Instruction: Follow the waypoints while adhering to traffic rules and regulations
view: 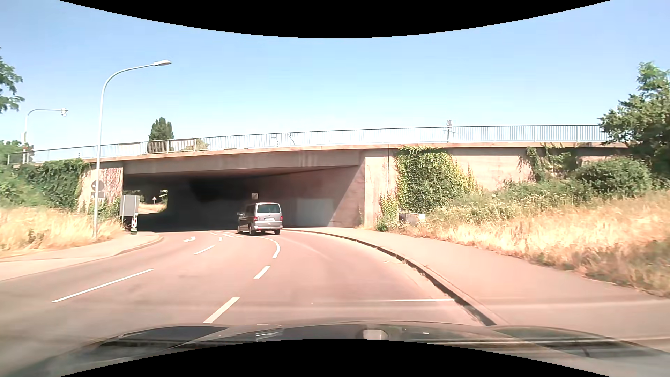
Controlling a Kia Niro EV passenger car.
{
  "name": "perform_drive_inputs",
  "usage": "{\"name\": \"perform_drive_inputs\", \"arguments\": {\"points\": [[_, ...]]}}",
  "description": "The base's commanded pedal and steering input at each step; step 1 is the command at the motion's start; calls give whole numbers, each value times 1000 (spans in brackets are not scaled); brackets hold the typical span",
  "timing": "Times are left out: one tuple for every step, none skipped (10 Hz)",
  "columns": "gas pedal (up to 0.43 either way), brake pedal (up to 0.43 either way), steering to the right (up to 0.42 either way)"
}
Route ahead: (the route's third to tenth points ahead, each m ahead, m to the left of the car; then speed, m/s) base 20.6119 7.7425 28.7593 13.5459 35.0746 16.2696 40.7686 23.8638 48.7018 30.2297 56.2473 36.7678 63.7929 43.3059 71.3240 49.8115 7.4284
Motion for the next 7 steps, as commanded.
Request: {"name": "perform_drive_inputs", "arguments": {"points": [[0,0,-33],[0,0,-34],[0,0,-37],[0,0,-39],[0,0,-43],[0,0,-47],[0,0,-55]]}}
